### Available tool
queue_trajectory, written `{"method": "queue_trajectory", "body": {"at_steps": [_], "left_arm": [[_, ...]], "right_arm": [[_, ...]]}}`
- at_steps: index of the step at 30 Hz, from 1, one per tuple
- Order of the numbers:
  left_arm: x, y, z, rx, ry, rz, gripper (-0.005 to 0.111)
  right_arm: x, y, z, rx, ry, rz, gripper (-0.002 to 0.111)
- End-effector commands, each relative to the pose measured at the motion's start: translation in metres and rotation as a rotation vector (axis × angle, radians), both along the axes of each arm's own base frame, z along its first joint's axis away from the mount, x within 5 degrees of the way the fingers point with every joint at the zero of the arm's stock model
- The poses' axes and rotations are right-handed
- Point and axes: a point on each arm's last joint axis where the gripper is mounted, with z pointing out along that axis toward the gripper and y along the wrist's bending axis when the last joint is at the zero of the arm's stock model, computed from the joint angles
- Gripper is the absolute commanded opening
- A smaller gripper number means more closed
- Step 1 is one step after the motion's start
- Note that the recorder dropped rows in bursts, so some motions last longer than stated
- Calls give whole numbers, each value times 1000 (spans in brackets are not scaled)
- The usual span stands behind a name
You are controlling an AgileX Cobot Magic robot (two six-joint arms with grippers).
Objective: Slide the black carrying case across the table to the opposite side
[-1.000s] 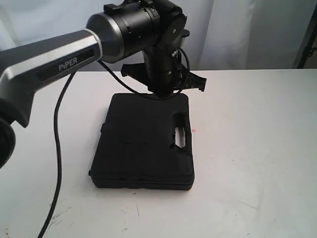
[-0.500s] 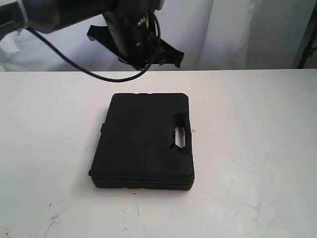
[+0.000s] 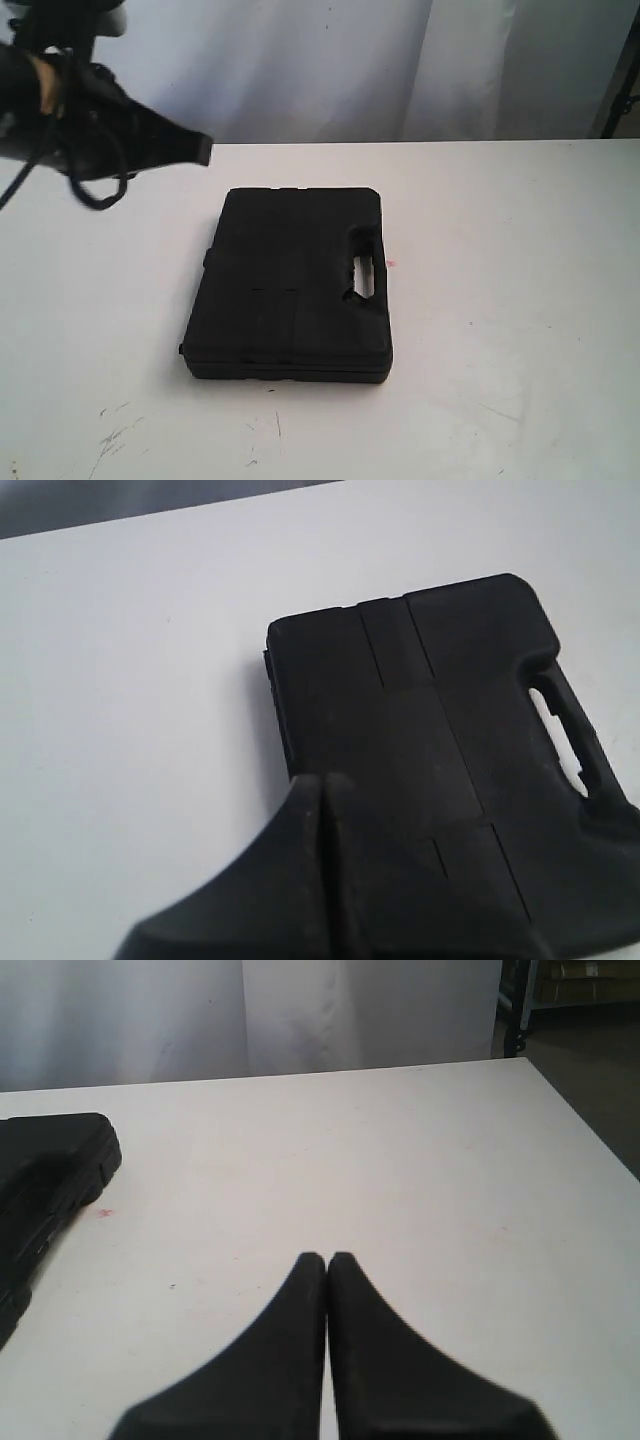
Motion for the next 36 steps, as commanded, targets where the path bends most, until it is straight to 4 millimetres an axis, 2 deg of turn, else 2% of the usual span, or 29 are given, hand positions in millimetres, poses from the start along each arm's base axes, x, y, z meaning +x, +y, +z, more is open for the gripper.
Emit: {"method": "queue_trajectory", "body": {"at_steps": [1, 8, 12, 17, 20, 24, 29, 33, 36], "left_arm": [[-43, 26, 1, -68, -65, -14, 0], [-94, 64, 5, -50, -141, -10, 0], [-117, 82, 19, -59, -220, 2, 0], [-136, 98, 37, -77, -344, 3, 0], [-143, 104, 41, -60, -393, 4, 0], [-142, 108, 31, -28, -394, 41, 0], [-140, 114, 9, -69, -384, 139, 0], [-139, 124, -5, -127, -478, 167, 0], [-148, 135, -18, -179, -551, 224, 0]], "right_arm": [[0, 0, -1, 1, -3, -5, 0], [0, 0, -1, 1, -3, -5, 0], [0, 0, -1, 1, -3, -5, 0], [0, 0, -1, 1, -3, -5, 0], [0, 0, -1, 1, -3, -5, 0], [0, 0, -1, 1, -3, -5, 0], [0, 0, -1, 1, -3, -5, 0], [0, 0, -1, 1, -3, -5, 0], [0, 0, -1, 1, -3, -5, 0]]}}
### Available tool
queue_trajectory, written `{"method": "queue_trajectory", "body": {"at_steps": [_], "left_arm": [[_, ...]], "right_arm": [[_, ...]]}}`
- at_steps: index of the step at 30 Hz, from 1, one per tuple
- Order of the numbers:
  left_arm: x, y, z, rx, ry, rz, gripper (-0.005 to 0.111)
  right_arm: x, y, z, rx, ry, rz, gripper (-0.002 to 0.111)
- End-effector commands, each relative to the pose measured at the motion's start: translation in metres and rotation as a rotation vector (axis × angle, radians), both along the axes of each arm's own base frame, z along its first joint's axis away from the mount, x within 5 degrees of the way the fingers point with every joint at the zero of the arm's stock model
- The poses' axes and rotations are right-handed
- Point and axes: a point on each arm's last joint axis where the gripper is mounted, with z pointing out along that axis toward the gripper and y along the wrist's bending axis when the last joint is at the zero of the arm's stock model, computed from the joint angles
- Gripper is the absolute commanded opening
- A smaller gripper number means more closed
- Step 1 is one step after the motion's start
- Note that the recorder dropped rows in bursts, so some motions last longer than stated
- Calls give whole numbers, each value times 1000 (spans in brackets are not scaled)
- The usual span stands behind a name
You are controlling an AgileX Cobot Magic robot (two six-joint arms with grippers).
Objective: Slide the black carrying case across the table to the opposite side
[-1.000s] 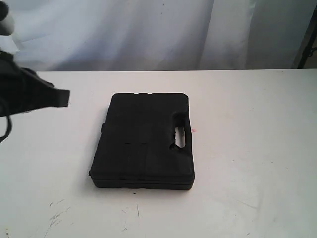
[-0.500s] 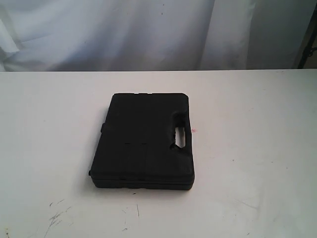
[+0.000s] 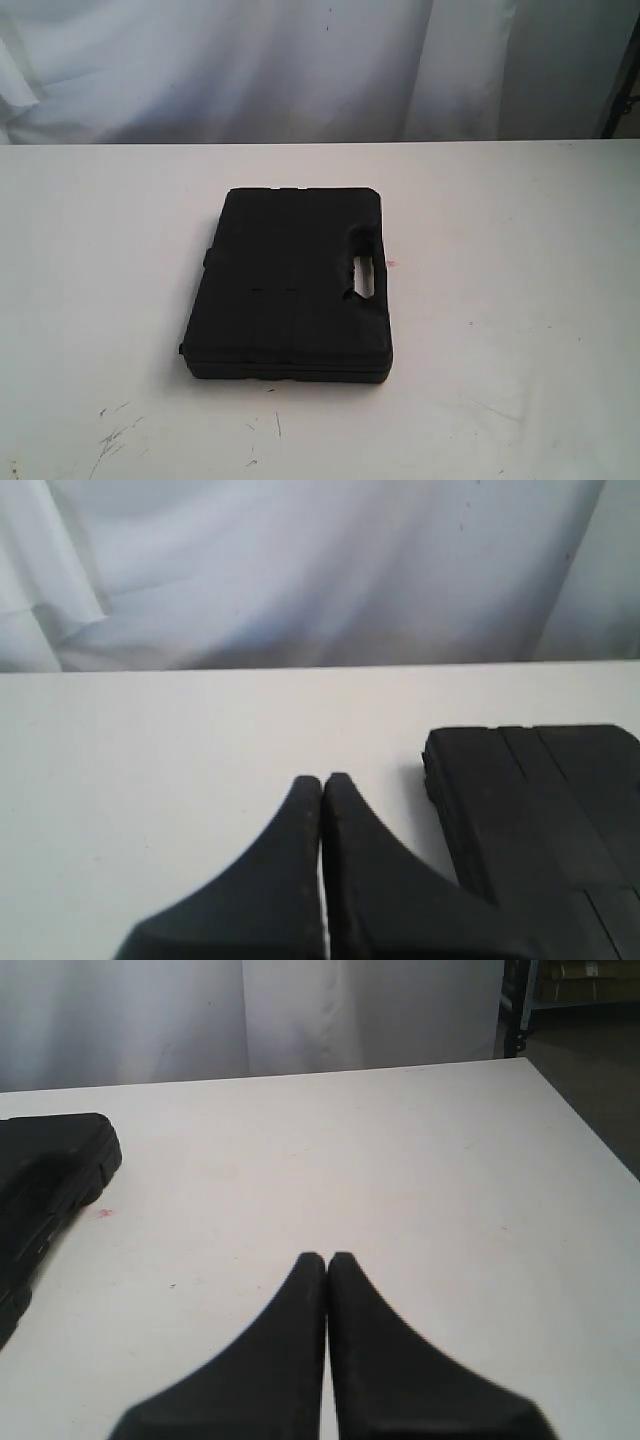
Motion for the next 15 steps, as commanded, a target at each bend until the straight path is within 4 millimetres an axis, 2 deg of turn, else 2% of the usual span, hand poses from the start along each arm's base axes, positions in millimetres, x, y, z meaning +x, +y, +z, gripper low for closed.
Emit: {"method": "queue_trajectory", "body": {"at_steps": [1, 7, 15], "left_arm": [[-13, 14, -15, -90, -130, 54, 0], [-43, 30, -38, -119, -204, 186, 0], [-59, 40, -57, -183, -185, 331, 0]], "right_arm": [[0, 0, -1, 1, -3, -5, 0], [0, 0, -1, 1, -3, -5, 0], [0, 0, -1, 1, -3, -5, 0]]}}
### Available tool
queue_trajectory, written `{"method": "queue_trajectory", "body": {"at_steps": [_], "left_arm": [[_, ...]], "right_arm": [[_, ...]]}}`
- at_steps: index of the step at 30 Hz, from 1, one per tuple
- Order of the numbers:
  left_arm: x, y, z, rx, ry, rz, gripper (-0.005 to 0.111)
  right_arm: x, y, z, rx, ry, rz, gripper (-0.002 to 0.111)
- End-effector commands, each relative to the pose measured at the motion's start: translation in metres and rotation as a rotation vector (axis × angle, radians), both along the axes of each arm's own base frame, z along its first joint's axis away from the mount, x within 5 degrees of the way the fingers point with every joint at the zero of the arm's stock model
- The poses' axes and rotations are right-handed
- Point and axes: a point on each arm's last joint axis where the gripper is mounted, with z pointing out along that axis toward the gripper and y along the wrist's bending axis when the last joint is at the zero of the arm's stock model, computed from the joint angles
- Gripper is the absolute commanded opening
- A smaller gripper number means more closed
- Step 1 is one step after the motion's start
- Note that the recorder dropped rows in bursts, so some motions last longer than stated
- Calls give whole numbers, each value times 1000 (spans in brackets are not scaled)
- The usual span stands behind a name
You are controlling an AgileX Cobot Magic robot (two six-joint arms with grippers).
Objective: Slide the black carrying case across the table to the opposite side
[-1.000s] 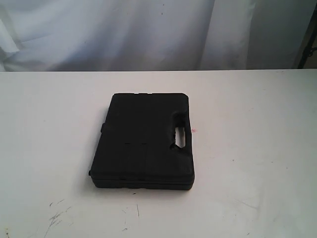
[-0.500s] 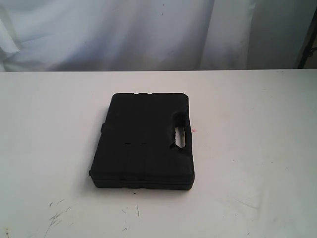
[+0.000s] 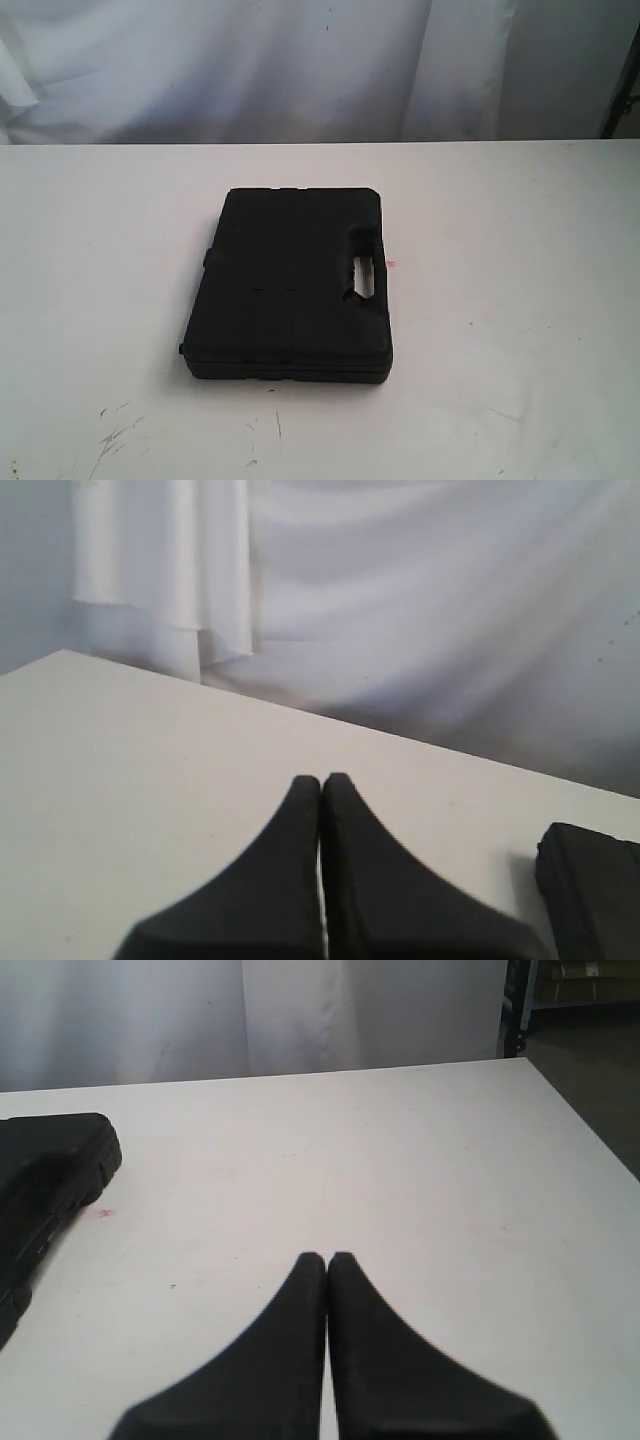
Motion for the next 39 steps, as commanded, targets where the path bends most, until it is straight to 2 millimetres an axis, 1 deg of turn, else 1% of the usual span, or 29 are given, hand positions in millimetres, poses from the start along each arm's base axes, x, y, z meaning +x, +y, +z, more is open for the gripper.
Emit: {"method": "queue_trajectory", "body": {"at_steps": [1, 6, 15, 17, 18, 19, 22, 27, 30, 33, 39], "left_arm": [[-7, 4, -7, -40, 5, 54, 0], [-11, 5, -5, -38, -17, 72, 0], [-10, 2, -7, -134, -12, 53, 0], [-12, -2, -8, -111, -3, 11, 0], [-15, -7, -9, -55, 18, -52, 0], [-16, -9, -11, -28, 29, -77, 0], [-17, -12, -20, 7, 33, -118, 0], [-20, -12, -47, 2, 34, -116, 0], [-18, -12, -65, -4, 74, -116, 0], [-18, -13, -72, -6, 93, -128, 0], [-18, -14, -71, 9, 92, -163, 0]], "right_arm": [[0, 0, -1, 1, -3, -5, 0], [0, 0, -1, 1, -3, -5, 0], [0, 0, -1, 1, -3, -5, 0], [0, 0, -1, 1, -3, -5, 0], [0, 0, -1, 1, -3, -5, 0], [0, 0, -1, 1, -3, -5, 0], [0, 0, -1, 1, -3, -5, 0], [0, 0, -1, 1, -3, -5, 0], [0, 0, -1, 1, -3, -5, 0], [0, 0, -1, 1, -3, -5, 0], [0, 0, -1, 1, -3, -5, 0]]}}
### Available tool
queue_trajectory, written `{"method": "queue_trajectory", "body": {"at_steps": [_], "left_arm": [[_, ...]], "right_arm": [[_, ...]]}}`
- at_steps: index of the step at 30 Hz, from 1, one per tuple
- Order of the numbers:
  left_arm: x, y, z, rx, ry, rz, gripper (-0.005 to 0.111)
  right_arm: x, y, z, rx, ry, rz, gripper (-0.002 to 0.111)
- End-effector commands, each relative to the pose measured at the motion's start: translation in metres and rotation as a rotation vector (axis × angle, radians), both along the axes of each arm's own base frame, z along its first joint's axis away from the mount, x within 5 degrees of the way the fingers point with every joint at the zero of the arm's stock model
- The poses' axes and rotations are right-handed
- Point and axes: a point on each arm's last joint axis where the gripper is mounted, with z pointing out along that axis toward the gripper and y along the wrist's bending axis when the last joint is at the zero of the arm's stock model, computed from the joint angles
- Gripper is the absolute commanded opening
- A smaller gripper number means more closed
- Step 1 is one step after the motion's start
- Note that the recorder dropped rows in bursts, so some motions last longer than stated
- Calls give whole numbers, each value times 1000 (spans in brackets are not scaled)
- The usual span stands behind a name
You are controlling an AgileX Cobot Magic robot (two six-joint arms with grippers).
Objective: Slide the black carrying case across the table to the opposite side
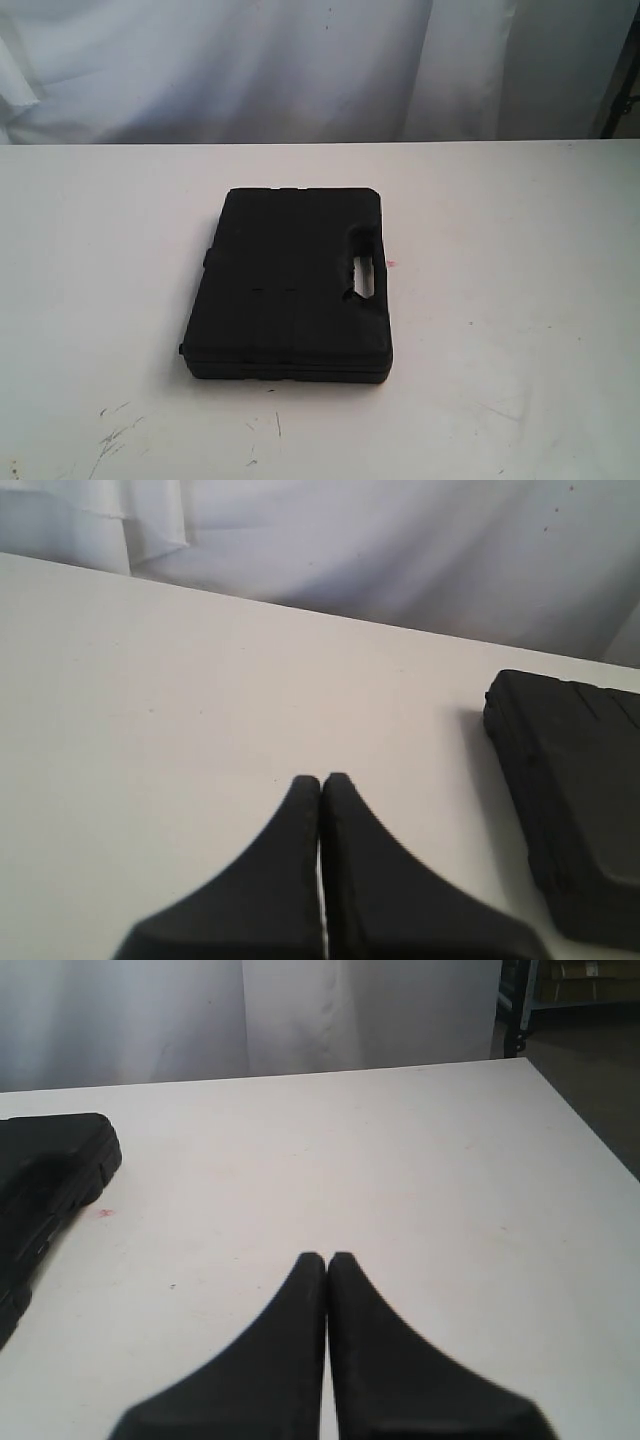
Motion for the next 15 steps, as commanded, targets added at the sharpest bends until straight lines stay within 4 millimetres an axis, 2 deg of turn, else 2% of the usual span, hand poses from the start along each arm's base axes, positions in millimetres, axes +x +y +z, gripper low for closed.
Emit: {"method": "queue_trajectory", "body": {"at_steps": [1, 15], "left_arm": [[0, 0, 0, 25, -18, -16, 0], [0, 0, -2, 34, 12, -16, 0]], "right_arm": [[0, 0, -1, 1, -3, -5, 0], [0, 0, -1, 1, -3, -5, 0]]}}
